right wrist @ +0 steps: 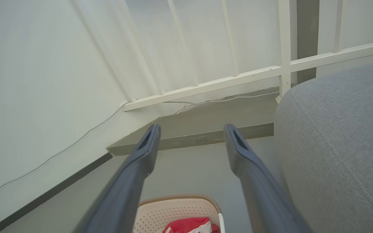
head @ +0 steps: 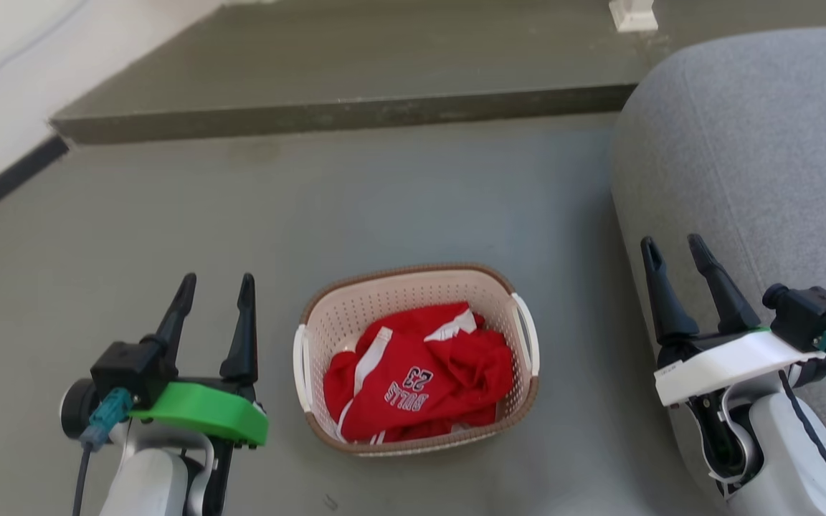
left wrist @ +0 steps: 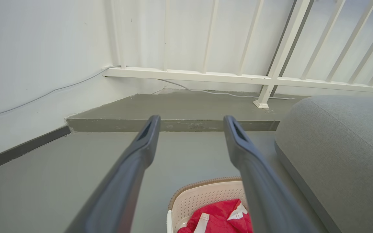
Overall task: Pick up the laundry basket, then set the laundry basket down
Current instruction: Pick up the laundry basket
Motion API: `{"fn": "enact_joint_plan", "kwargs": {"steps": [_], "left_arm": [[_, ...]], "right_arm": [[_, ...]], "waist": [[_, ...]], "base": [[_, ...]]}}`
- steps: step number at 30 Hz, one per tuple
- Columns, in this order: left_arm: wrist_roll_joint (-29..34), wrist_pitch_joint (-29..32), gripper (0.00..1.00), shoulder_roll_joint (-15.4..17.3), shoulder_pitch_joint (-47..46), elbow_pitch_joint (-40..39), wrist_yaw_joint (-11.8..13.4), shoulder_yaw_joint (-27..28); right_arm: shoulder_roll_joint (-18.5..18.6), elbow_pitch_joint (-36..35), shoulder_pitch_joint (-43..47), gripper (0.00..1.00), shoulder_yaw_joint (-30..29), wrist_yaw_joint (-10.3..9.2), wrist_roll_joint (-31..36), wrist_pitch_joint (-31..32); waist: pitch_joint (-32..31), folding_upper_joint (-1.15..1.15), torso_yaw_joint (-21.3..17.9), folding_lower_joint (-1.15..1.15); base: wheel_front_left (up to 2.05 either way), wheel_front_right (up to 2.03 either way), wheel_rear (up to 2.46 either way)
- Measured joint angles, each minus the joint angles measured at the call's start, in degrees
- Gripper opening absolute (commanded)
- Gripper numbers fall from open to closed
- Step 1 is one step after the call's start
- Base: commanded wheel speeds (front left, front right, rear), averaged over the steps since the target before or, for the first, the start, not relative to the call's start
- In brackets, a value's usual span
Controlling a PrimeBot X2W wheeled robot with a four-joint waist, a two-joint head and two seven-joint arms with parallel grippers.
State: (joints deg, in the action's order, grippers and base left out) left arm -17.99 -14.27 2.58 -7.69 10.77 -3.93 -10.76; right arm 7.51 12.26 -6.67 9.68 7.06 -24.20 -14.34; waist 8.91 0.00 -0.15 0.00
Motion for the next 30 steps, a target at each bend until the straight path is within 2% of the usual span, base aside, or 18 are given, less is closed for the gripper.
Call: {"fn": "enact_joint_plan", "kwargs": {"steps": [17, 23, 30], "left_arm": [[-1.94, -0.16, 1.0, -0.15, -6.67, 1.72, 0.45, -0.23], [-3.21, -0.16, 1.0, -0.21, -9.29, 3.86, 0.47, -0.26], [-6.42, -0.16, 1.0, -0.33, -12.92, 9.88, 0.44, -2.15]], "right_arm": [[0.23, 1.38, -6.0, 1.0, 0.2, 0.0, 0.18, -0.01], [0.47, 4.25, -8.67, 1.0, 1.03, 0.0, 0.18, -0.01], [1.31, 10.48, -12.18, 1.0, 2.79, 0.0, 0.49, -0.01]], "waist": [[11.14, 0.0, -0.9, 0.0], [15.22, 0.0, -1.18, 0.01], [20.26, 0.0, -1.05, 0.01]], "base": [[0.0, 0.0, 0.0], [0.0, 0.0, 0.0], [0.0, 0.0, 0.0]]}}
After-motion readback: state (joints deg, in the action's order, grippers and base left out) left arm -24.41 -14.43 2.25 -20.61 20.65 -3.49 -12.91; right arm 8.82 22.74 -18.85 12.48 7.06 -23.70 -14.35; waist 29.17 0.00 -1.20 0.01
